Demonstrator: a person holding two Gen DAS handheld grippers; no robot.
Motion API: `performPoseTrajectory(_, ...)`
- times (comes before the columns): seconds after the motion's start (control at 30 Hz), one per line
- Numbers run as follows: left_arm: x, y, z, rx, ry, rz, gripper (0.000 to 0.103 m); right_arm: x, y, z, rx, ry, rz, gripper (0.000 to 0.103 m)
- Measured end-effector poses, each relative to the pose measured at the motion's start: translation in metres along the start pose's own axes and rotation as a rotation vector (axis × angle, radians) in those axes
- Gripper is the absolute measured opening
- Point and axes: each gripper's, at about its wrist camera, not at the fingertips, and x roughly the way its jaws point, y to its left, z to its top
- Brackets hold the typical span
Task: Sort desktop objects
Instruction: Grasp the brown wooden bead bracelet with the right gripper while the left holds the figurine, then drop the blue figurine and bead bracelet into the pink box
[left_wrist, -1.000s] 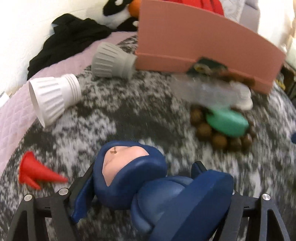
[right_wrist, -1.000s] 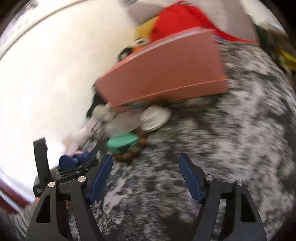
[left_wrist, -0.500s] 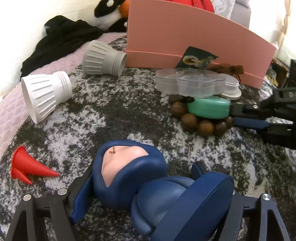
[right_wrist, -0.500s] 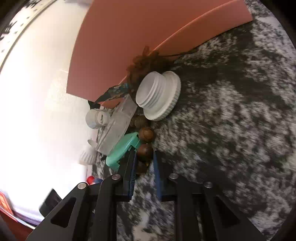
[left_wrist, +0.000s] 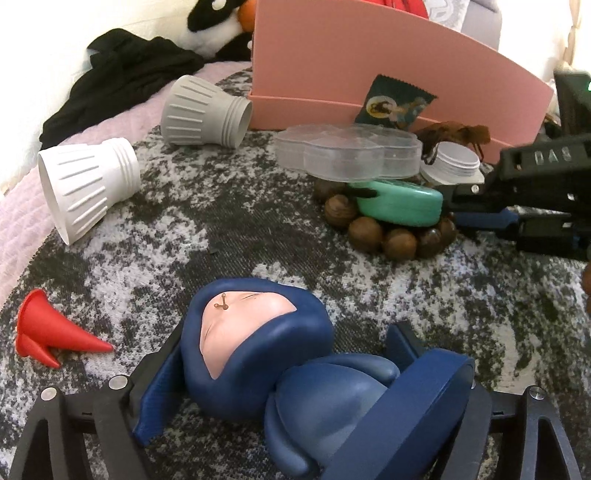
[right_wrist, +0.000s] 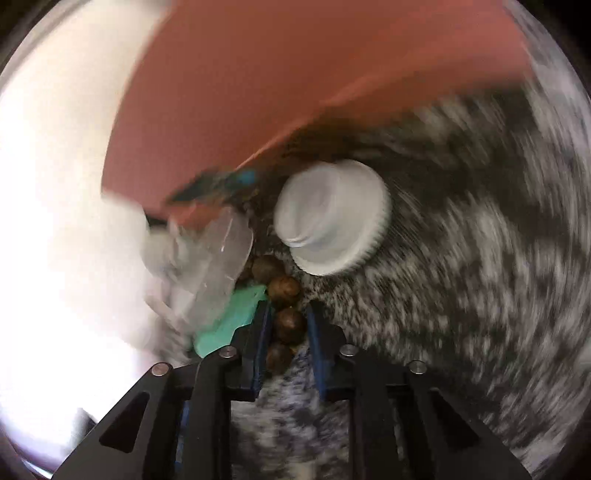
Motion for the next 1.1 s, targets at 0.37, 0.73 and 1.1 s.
performPoseTrajectory(0.37,-0.035,-0.009,0.015,0.0,-0.032,-0.027,0.081,-0.141,0.032,-0.042,-0.144,-0.167,0.148,0.02)
performPoseTrajectory(0.73,-0.079,-0.057,0.13,0.12,-0.163,-0.148,0.08,-0.279,0.08,0.052,-0.25,-0.403,0.13,0.02)
performPoseTrajectory(1.1,-0.002,-0.103,0.289,0.013,-0.181,-0.066,0.081,-0.232,0.07,0.175,-0.222,-0.416,-0.111,0.021)
